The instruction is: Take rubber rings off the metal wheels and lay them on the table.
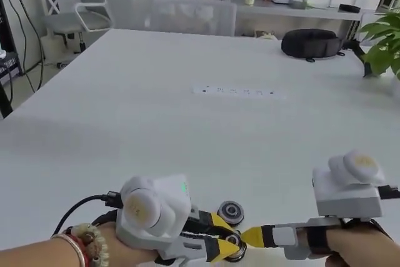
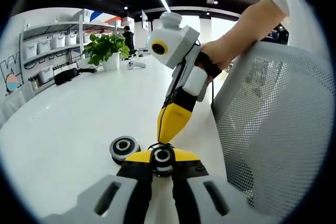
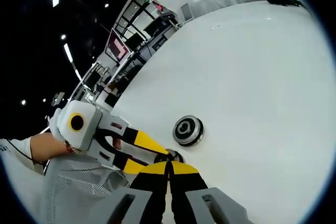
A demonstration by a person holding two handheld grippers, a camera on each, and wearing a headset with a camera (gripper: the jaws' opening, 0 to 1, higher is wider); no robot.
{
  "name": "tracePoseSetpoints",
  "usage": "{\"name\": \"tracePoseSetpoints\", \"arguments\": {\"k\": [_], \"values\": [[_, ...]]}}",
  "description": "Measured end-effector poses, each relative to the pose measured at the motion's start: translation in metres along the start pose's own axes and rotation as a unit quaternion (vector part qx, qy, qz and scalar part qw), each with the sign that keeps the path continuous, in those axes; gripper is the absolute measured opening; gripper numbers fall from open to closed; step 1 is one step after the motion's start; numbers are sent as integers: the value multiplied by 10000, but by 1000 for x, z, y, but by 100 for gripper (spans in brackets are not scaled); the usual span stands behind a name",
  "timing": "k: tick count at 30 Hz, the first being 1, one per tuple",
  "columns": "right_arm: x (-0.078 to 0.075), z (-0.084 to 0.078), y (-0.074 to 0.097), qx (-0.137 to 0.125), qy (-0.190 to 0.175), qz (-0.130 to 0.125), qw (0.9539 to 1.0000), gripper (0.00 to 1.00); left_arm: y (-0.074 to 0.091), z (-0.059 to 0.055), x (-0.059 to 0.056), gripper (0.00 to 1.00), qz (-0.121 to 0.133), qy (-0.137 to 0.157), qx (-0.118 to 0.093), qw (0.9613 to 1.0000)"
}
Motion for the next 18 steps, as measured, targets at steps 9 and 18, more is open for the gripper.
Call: {"name": "tracePoseSetpoints", "arguments": {"k": [9,18], "values": [[11,3,-3,-8,240,119,9996,0,0,1,0,8,-9,5,-26,10000],[7,4,0,2,183,11,9998,0,0,1,1,8,-4,39,18,10000]]}}
Point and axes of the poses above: the centre of the closed fingertips' face, and the gripper's own axes: y roughly backward along the fingers, x roughly to its left, z roughly out of its top, the point moved 3 cm from there along y, roughly backward along the fingers, and after that the axes turned 10 degrees about x, right-handed, at the moved point
